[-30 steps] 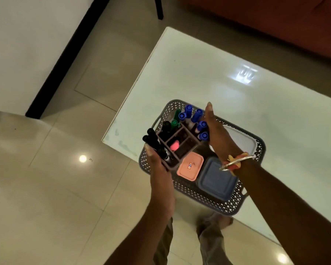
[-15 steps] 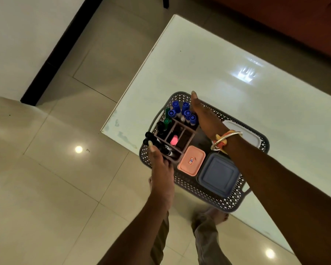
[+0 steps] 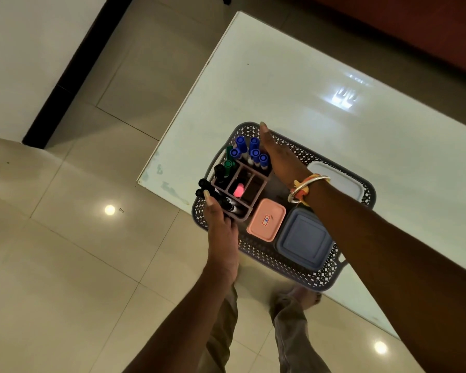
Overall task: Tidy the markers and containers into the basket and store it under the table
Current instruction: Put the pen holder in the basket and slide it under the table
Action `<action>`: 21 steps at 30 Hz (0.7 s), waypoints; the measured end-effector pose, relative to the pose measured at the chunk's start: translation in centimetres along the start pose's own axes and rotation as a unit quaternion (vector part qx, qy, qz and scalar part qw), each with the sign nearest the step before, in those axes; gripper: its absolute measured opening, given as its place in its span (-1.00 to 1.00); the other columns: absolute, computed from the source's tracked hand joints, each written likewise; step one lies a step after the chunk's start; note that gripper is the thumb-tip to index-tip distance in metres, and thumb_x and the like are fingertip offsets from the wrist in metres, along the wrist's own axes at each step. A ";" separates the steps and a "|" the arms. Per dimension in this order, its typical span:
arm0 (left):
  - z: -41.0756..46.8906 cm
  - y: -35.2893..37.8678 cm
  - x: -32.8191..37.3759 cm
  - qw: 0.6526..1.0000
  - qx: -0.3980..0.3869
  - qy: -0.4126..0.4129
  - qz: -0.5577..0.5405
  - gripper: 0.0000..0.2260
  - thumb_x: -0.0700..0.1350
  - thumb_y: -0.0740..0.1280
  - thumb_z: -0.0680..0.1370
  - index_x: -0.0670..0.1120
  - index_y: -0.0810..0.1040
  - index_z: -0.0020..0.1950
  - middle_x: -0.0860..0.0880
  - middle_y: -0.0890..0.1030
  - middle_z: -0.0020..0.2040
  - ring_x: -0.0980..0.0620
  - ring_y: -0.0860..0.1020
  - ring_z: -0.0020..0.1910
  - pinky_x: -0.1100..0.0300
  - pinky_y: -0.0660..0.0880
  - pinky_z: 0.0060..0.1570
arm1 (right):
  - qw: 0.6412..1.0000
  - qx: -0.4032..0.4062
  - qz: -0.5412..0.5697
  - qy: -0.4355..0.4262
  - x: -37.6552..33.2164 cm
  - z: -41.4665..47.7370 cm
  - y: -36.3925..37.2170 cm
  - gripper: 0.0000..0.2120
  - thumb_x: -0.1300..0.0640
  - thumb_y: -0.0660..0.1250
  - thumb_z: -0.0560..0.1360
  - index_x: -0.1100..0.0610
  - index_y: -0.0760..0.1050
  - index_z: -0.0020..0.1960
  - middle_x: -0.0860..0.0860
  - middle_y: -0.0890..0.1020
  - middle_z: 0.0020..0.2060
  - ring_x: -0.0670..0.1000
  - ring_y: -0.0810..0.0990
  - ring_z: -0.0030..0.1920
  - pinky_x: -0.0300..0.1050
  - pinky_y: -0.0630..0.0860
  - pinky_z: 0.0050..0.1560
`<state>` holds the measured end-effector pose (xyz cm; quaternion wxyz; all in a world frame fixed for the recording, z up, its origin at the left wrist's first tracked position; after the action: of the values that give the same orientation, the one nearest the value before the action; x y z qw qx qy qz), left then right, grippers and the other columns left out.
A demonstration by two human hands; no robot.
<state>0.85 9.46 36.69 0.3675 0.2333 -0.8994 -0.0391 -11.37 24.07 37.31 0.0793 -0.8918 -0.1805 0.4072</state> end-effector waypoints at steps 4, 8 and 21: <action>0.1 0.0 -0.2 1.000 0.002 0.004 0.008 -0.24 0.40 0.18 0.41 0.04 0.25 0.52 0.10 0.52 0.32 0.13 0.42 0.37 0.28 0.34 0.22 | 1.000 -0.006 -0.002 -0.009 -0.1 0.0 0.0 -0.29 -0.44 -0.18 0.53 -0.10 0.25 0.52 0.09 0.37 0.47 0.14 0.31 0.48 0.18 0.19 0.46; 0.1 0.0 -0.3 1.000 0.004 0.005 0.020 -0.17 0.43 0.22 0.34 0.06 0.24 0.52 0.09 0.51 0.35 0.16 0.44 0.34 0.23 0.31 0.31 | 1.000 -0.005 -0.014 -0.010 0.0 0.1 -0.1 -0.34 -0.38 -0.19 0.58 -0.10 0.26 0.52 0.12 0.42 0.44 0.17 0.38 0.43 0.13 0.23 0.40; 0.2 0.0 -0.3 0.999 0.006 0.009 0.042 -0.30 0.41 0.21 0.39 0.09 0.33 0.43 0.15 0.57 0.23 0.24 0.51 0.23 0.29 0.39 0.19 | 0.999 -0.005 -0.023 -0.026 -0.1 0.0 0.1 -0.40 -0.29 -0.15 0.63 -0.03 0.28 0.52 0.17 0.42 0.43 0.17 0.36 0.45 0.02 0.21 0.42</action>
<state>0.90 9.54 36.38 0.3758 0.1979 -0.9052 -0.0159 -11.37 23.97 37.34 0.0797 -0.8771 -0.2048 0.4271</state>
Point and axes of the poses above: each hand's wrist, its own z-axis towards the middle knuckle, its own y-axis out of the palm, x = y × z, the point moved 8 cm from there along z, towards the middle knuckle
